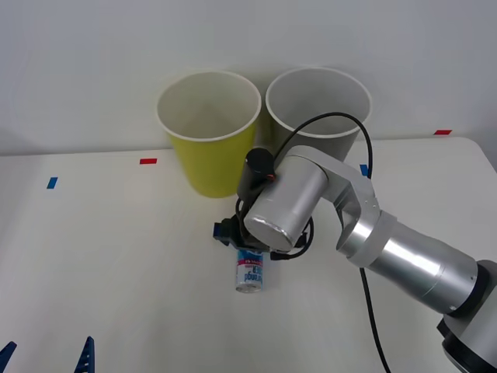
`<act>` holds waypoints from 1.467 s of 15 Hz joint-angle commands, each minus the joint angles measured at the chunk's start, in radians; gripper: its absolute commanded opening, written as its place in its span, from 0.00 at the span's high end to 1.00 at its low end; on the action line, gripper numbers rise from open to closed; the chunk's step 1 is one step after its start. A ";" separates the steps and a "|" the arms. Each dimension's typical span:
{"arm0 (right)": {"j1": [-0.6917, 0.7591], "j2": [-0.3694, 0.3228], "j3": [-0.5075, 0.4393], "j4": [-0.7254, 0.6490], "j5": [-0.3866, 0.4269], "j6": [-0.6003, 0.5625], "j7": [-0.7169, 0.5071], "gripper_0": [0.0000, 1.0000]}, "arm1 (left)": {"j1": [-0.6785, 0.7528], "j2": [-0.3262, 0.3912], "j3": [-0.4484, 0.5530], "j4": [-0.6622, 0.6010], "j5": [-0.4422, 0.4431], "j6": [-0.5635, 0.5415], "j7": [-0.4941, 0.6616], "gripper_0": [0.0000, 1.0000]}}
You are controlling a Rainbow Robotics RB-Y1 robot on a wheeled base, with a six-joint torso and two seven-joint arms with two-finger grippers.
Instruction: Put cans in the gray bin and PET bottles in the light green bin.
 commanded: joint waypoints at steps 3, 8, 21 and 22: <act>0.001 0.046 0.005 0.054 0.051 -0.004 0.007 0.00 | 0.000 0.000 0.000 0.000 0.000 0.000 0.000 0.00; 0.001 0.057 0.005 0.075 0.057 -0.024 0.007 0.00 | 0.000 0.000 0.000 0.000 0.000 0.000 0.000 0.00; -0.001 0.073 0.011 0.097 0.083 -0.034 0.012 1.00 | 0.000 0.000 0.000 0.000 0.000 0.000 0.000 0.00; -0.001 0.073 0.012 0.097 0.085 -0.034 0.010 1.00 | 0.000 0.000 0.000 0.000 0.000 0.000 0.000 0.00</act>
